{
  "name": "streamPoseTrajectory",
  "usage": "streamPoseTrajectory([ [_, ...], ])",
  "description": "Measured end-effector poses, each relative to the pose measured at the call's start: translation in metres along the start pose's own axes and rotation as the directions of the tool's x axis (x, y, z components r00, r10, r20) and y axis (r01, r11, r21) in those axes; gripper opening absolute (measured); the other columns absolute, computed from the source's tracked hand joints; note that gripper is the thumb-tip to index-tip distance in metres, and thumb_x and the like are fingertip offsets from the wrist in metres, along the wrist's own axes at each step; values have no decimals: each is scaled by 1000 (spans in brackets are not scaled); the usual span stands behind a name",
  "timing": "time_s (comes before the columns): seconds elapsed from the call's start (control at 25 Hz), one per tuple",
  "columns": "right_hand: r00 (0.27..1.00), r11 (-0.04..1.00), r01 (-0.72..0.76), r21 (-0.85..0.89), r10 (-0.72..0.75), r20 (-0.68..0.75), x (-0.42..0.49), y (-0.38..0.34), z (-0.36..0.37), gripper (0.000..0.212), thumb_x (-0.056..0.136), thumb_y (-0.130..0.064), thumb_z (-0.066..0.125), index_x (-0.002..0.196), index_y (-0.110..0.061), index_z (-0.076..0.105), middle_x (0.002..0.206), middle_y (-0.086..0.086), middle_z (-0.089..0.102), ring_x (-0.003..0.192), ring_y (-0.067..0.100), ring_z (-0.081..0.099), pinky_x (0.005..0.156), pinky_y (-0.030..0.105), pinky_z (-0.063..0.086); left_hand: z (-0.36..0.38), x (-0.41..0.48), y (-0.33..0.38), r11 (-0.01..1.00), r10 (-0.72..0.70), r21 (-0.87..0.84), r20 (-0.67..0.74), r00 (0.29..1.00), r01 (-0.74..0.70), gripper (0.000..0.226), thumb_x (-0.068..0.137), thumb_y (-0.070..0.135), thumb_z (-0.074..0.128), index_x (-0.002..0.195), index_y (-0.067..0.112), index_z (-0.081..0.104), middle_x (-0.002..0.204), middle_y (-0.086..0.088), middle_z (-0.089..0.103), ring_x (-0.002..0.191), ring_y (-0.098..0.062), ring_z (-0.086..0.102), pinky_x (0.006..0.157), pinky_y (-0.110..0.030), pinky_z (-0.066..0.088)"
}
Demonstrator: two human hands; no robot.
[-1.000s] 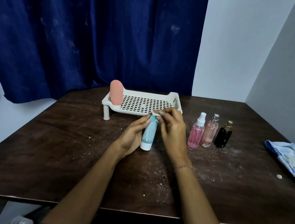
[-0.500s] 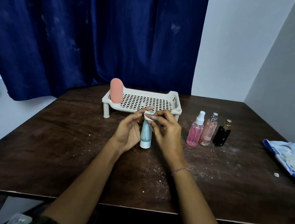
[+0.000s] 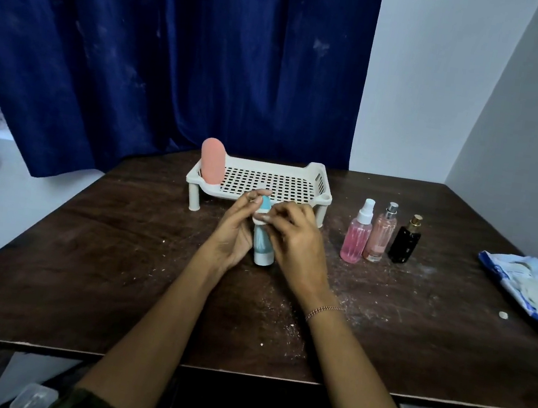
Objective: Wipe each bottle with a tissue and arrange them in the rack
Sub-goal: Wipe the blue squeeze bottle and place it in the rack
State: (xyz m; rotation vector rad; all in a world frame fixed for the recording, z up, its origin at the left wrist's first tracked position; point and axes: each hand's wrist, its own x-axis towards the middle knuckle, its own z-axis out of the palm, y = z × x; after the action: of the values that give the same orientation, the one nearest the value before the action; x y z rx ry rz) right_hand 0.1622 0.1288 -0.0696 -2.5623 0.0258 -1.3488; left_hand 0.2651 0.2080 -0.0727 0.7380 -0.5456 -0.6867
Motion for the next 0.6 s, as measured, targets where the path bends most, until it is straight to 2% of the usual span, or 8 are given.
streamPoseTrajectory([
  [0.12,1000,1000,21,-4,-21,1,-1,-2,1,18,84,-10,64,100,-4,69,98,6,60,90,20,52,76,26,46,3,-1,0,999,36,7,-53,998,-36,17,94,6,42,94,13,57,85,-2,59,71,-7,63,64,-18,53],
  [0.28,998,999,-50,21,50,-37,0,-1,0,18,83,-7,66,100,-2,69,97,7,59,90,19,54,79,25,47,4,0,-1,994,84,71,-46,995,-81,15,93,7,45,96,13,58,91,-1,58,79,-7,61,69,-18,52],
  [0.44,999,998,-39,45,40,-16,-1,-4,-1,17,82,-6,66,98,-2,69,95,6,59,90,18,54,79,22,45,3,3,-4,985,137,115,-57,989,-130,15,93,5,47,96,13,59,95,-2,59,86,-11,59,73,-18,52],
  [0.6,998,996,-65,58,65,-6,-4,-4,-4,19,80,-4,67,99,-3,69,93,6,59,90,18,55,80,23,45,1,3,-5,975,135,190,-85,987,-117,15,88,9,55,101,14,60,101,-6,61,89,-12,61,74,-23,53],
])
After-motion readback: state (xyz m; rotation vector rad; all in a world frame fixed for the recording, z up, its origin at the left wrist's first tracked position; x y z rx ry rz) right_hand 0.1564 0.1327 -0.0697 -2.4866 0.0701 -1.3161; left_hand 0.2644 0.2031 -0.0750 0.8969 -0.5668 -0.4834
